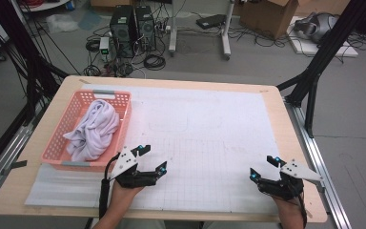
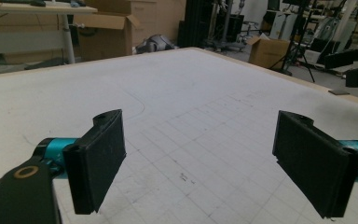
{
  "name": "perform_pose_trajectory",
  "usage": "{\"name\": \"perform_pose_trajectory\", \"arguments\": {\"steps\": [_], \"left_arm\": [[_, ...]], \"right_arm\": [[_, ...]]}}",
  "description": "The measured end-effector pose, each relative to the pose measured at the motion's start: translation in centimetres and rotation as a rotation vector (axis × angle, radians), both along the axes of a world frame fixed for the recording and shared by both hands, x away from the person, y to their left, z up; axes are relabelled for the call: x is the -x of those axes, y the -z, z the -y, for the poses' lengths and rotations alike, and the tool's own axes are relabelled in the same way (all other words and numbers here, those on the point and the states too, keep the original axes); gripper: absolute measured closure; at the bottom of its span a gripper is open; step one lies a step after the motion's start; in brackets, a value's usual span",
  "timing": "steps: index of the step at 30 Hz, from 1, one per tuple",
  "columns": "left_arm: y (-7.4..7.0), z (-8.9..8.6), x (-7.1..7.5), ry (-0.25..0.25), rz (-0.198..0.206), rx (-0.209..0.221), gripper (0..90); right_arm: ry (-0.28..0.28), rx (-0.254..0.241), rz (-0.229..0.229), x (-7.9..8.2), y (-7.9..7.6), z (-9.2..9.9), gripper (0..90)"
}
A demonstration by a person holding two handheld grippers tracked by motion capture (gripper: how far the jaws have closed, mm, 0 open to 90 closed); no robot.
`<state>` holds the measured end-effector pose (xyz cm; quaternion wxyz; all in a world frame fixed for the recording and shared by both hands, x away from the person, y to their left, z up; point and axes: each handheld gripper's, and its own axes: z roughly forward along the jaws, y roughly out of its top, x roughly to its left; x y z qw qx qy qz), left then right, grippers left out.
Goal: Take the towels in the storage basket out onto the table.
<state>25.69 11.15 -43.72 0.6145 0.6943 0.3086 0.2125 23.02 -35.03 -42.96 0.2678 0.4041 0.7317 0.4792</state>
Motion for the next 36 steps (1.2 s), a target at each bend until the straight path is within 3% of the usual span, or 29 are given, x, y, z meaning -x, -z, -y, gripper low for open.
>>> {"name": "perform_pose_trajectory", "arguments": {"steps": [7,20,28,36], "left_arm": [[-0.4,0.0,0.3,0.006,-0.003,0.002,17.8],[-1.6,-0.6,0.5,0.016,-0.034,0.049,17.2],[-4.9,-1.2,0.5,0.017,0.004,0.039,17.3],[-6.9,-2.0,0.7,0.019,0.039,0.021,17.6]], "right_arm": [[-0.025,0.009,0.001,-0.2,0.0,-0.6,18.1],[-0.039,0.024,0.022,-0.9,-0.1,-1.1,15.9],[-0.059,0.018,0.01,-1.3,0.1,-1.3,15.9],[-0.055,0.013,0.016,-1.0,-0.2,-1.2,15.9]]}}
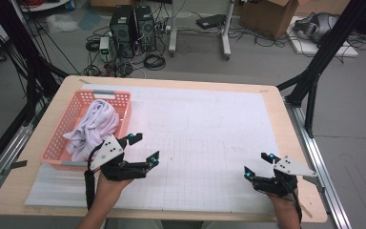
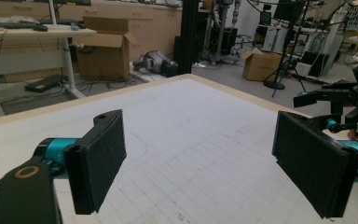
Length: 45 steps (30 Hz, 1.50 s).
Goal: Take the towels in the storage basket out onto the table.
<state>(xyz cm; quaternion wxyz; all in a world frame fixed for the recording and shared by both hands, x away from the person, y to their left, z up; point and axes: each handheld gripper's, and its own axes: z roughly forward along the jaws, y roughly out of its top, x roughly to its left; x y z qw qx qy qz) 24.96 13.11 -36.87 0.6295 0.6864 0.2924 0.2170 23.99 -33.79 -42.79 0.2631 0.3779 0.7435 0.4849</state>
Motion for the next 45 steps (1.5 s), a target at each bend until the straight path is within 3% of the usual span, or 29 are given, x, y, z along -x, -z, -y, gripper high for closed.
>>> {"name": "perform_pose_trajectory", "arguments": {"steps": [5,12,21,26,30,33,37,41,42,45], "left_arm": [[-1.7,-1.6,-0.9,0.009,-0.002,0.009,17.7],[-3.4,-4.5,-1.8,-0.038,0.018,0.004,17.7],[-4.0,-7.4,-3.5,-0.098,-0.001,-0.024,17.6],[-3.5,-9.7,-5.1,-0.141,-0.051,-0.04,17.3],[-3.0,-11.8,-6.7,-0.22,-0.105,-0.083,17.4],[-2.8,-12.4,-7.4,-0.245,-0.134,-0.104,17.4],[-1.9,-13.5,-8.9,-0.324,-0.198,-0.186,17.4],[-0.9,-14.3,-10.1,-0.37,-0.267,-0.261,17.6],[-0.9,-14.3,-10.1,-0.37,-0.267,-0.261,17.6],[-0.1,-14.9,-10.9,-0.403,-0.342,-0.306,17.8]], "right_arm": [[0.002,0.003,-0.001,0.2,0.0,0.2,15.9],[0.005,-0.002,-0.002,0.4,0.0,0.2,15.9],[-0.009,0.0,-0.005,0.3,0.0,0.0,15.9],[-0.01,0.004,-0.009,0.2,0.1,0.0,15.9],[-0.007,0.002,-0.014,0.2,0.1,0.0,15.9],[-0.011,0.003,-0.017,0.2,0.2,-0.1,15.9],[-0.015,0.007,-0.016,0.1,0.2,-0.1,15.9],[-0.018,0.007,-0.024,0.2,0.3,-0.2,15.9],[-0.019,0.009,-0.026,0.2,0.3,-0.2,15.9],[-0.018,0.013,-0.02,0.1,0.3,-0.2,15.9]]}}
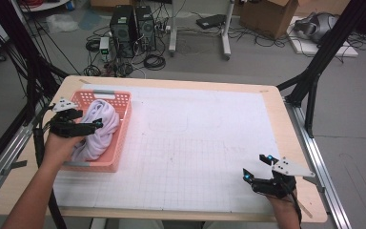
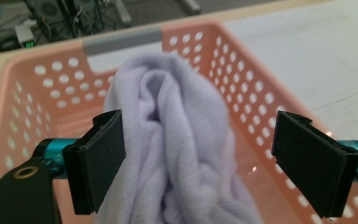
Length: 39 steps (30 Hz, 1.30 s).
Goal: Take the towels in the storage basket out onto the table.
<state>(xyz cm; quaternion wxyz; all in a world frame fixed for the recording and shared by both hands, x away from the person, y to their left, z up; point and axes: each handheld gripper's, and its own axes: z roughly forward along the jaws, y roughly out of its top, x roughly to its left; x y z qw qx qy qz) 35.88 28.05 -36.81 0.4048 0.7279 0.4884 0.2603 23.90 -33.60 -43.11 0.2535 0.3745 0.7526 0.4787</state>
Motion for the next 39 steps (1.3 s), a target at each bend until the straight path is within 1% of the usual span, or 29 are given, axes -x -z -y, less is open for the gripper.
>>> {"name": "perform_pose_trajectory", "arguments": {"steps": [1,2,3,4,5,6,7,8,10,11,12,13,14,17,19,20,23,26,27,28,29,31,35,37,39], "left_arm": [[0.2,-0.1,-0.2,-0.009,-0.018,-0.007,17.8],[0.2,-0.1,-0.2,-0.009,-0.018,-0.007,17.9],[0.7,-0.5,-0.6,-0.031,-0.058,-0.032,18.0],[0.7,-0.5,-0.6,-0.031,-0.058,-0.032,18.0],[0.9,-0.6,-0.7,-0.043,-0.081,-0.038,18.0],[1.2,-0.7,-0.9,-0.042,-0.105,-0.044,18.3],[1.8,-0.9,-1.2,-0.04,-0.139,-0.054,18.3],[2.0,-1.0,-1.2,-0.044,-0.142,-0.054,18.1],[2.2,-1.1,-1.3,-0.048,-0.147,-0.056,17.6],[2.5,-1.0,-1.5,-0.045,-0.173,-0.06,17.5],[2.5,-1.0,-1.5,-0.045,-0.173,-0.06,17.4],[2.8,-1.0,-1.8,-0.045,-0.207,-0.05,17.1],[3.0,-1.1,-2.0,-0.047,-0.227,-0.039,17.0],[3.4,-1.4,-2.4,-0.049,-0.264,-0.016,15.8],[3.6,-1.3,-2.5,-0.042,-0.284,-0.015,15.7],[3.7,-1.2,-2.6,-0.029,-0.301,-0.023,15.5],[4.3,-0.9,-2.8,-0.006,-0.338,-0.017,13.1],[4.5,-1.0,-3.1,-0.009,-0.358,-0.007,13.3],[4.6,-1.0,-3.1,-0.009,-0.363,0.006,15.2],[4.6,-1.0,-3.1,-0.009,-0.363,0.006,20.0],[4.5,-1.2,-3.1,0.004,-0.37,0.025,25.0],[4.4,-1.2,-3.0,0.01,-0.365,0.026,33.5],[4.2,-1.2,-2.9,0.014,-0.355,0.032,47.7],[4.1,-1.2,-2.8,0.015,-0.356,0.043,52.6],[4.0,-1.3,-2.8,0.01,-0.353,0.053,55.4]], "right_arm": [[0.002,-0.003,-0.004,0.0,0.0,0.0,15.9],[0.001,-0.002,-0.004,0.0,0.0,0.0,15.9],[0.0,0.0,-0.001,0.0,0.0,0.0,15.9],[0.0,0.0,-0.001,0.0,0.0,0.0,15.9],[0.0,0.0,-0.001,0.0,0.0,0.0,15.9],[-0.001,0.001,-0.002,0.0,0.0,-0.1,15.9],[-0.003,0.005,0.002,0.0,0.0,-0.1,15.9],[-0.001,0.002,-0.006,0.1,0.0,-0.1,15.9],[-0.003,0.006,-0.005,0.0,0.0,-0.1,15.9],[-0.002,0.006,-0.006,0.1,0.0,-0.1,15.9],[-0.002,0.006,-0.005,0.1,0.0,-0.1,15.9],[-0.002,0.006,-0.005,0.1,0.0,-0.1,15.9],[-0.003,0.004,-0.007,0.1,0.0,-0.1,15.9],[-0.003,0.007,-0.008,0.1,0.1,-0.2,15.9],[-0.006,0.011,-0.009,0.1,0.1,-0.2,15.9],[-0.006,0.012,-0.007,0.1,0.1,-0.2,15.9],[-0.005,0.012,-0.012,0.1,0.1,-0.3,15.9],[-0.008,0.015,-0.012,0.1,0.1,-0.3,15.9],[-0.008,0.016,-0.012,0.1,0.1,-0.3,16.0],[-0.008,0.016,-0.012,0.1,0.1,-0.3,16.0],[-0.005,0.018,-0.015,0.1,0.1,-0.3,16.0],[-0.003,0.021,-0.01,0.1,0.1,-0.2,16.0],[0.005,0.013,-0.014,0.2,0.0,-0.1,16.0],[0.008,0.014,-0.011,0.2,0.0,-0.1,16.0],[0.01,0.015,-0.01,0.2,0.0,-0.1,16.1]]}}
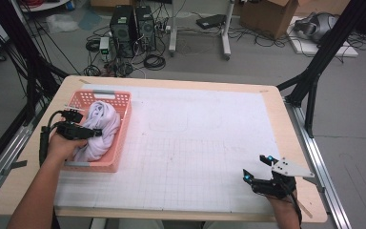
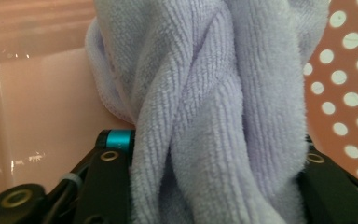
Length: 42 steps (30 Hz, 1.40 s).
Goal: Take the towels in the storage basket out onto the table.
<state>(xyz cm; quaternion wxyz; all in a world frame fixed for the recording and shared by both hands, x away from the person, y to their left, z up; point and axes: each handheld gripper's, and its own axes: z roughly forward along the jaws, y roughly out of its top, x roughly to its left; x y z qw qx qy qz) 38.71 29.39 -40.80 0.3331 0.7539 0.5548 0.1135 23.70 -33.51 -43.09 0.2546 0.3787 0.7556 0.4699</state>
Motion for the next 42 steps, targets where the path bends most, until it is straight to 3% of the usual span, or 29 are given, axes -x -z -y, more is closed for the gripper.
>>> {"name": "perform_pose_trajectory", "arguments": {"steps": [5,8,13,14,15,19,21,22,23,26,27,28,30,34,38,42], "left_arm": [[-0.7,-0.3,0.2,-0.02,0.054,0.026,57.9],[-1.2,-0.7,0.6,-0.029,0.108,0.061,58.0],[-2.3,-1.4,1.5,-0.042,0.227,0.081,57.9],[-2.3,-1.4,1.5,-0.042,0.227,0.081,57.9],[-2.7,-1.7,1.9,-0.047,0.286,0.09,57.8],[-3.8,-2.1,2.9,-0.054,0.409,0.135,57.7],[-4.1,-2.2,3.3,-0.053,0.461,0.162,57.6],[-4.1,-2.2,3.3,-0.053,0.461,0.162,57.5],[-4.5,-2.3,3.7,-0.048,0.511,0.179,57.5],[-5.1,-2.1,4.2,-0.035,0.576,0.225,57.4],[-5.1,-2.1,4.2,-0.035,0.576,0.225,57.4],[-5.4,-1.8,4.6,-0.022,0.622,0.25,57.4],[-5.8,-1.4,4.9,-0.004,0.66,0.27,57.4],[-6.4,-0.6,5.2,0.025,0.704,0.286,57.4],[-7.2,1.2,5.5,0.089,0.76,0.317,57.4],[-7.6,2.2,5.5,0.129,0.771,0.335,57.5]], "right_arm": [[0.008,-0.009,0.002,0.0,0.0,0.1,16.2],[0.016,-0.012,0.003,0.1,-0.1,0.3,16.2],[0.023,-0.018,0.007,0.1,-0.1,0.5,16.2],[0.022,-0.018,0.009,0.1,-0.1,0.5,16.2],[0.023,-0.019,0.007,0.2,-0.1,0.5,16.2],[0.02,-0.019,0.007,0.2,-0.1,0.4,16.2],[0.017,-0.016,0.008,0.2,-0.1,0.3,16.2],[0.016,-0.015,0.006,0.2,-0.1,0.3,16.2],[0.016,-0.016,0.008,0.1,-0.1,0.3,16.2],[0.015,-0.014,0.011,0.1,-0.1,0.3,16.2],[0.013,-0.015,0.011,0.1,-0.2,0.3,16.2],[0.015,-0.016,0.01,0.2,-0.2,0.2,16.2],[0.014,-0.015,0.011,0.1,-0.2,0.2,16.2],[0.013,-0.016,0.006,0.1,-0.1,0.2,16.2],[0.007,-0.016,0.009,0.2,-0.2,0.1,16.2],[0.007,-0.013,0.007,0.2,-0.2,0.1,16.2]]}}
